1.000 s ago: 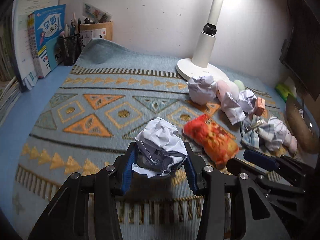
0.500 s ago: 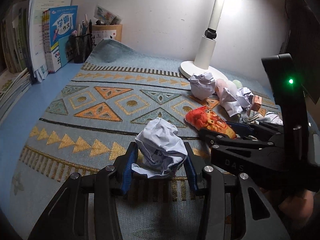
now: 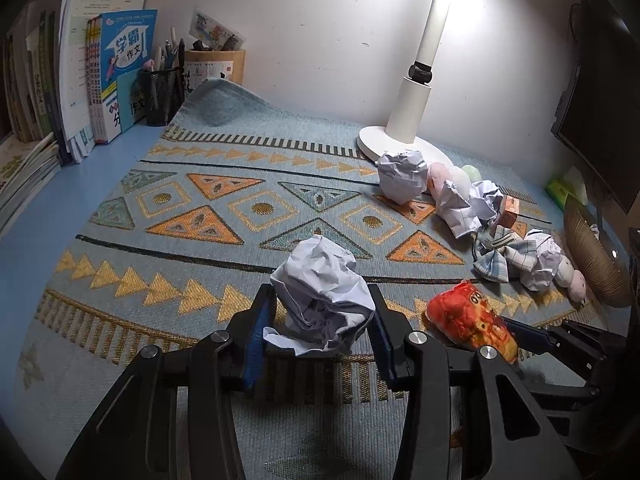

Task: Organize objects
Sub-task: 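Grasp the orange snack bag with the right tool while the left tool grasps a paper ball, then carry snack bag and paper ball to the glass tray and open both tools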

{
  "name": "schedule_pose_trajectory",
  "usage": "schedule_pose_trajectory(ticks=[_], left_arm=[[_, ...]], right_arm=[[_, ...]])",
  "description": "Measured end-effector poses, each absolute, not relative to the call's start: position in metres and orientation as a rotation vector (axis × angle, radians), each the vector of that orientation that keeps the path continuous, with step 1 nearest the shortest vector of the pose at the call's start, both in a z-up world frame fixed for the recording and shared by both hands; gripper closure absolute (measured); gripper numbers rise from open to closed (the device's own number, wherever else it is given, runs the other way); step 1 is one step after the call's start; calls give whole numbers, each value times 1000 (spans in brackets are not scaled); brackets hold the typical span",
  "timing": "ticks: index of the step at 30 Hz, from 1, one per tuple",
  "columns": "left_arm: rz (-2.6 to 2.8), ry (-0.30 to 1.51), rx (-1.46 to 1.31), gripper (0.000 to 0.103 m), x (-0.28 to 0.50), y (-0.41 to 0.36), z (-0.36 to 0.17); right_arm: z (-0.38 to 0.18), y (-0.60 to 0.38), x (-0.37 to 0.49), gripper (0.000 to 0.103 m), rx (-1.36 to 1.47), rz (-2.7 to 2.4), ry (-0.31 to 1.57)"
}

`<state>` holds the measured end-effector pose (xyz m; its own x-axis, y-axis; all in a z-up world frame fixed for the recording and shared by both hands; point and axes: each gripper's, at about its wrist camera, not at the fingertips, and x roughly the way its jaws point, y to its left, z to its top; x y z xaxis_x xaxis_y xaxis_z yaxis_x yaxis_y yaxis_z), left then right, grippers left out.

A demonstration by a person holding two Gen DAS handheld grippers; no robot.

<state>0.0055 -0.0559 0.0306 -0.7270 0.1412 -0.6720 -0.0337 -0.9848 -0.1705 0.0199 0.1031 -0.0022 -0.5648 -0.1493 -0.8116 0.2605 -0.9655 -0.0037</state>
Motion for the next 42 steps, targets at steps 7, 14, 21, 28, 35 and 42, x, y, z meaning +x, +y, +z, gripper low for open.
schedule_pose_trajectory(ticks=[7,14,21,28,35,42], left_arm=[[2823,-266,-1124,61,4,-61,29],[2731,-227,-1190,61,19,-37,30],[2669,-39,-988,61,38,49,75],[2546,-6,-874,61,21,136,121],[2418,130,-776,61,-4,244,145],[2286,60,-914,32,-41,309,118]], right_arm=[[1,111,23,65,1303,-2579,92],[30,184,52,66,1214,-2530,-310],[86,279,89,66,1051,-2703,-487],[138,388,124,66,834,-2986,-643],[141,472,113,64,812,-3219,-750],[125,508,107,60,903,-3135,-864]])
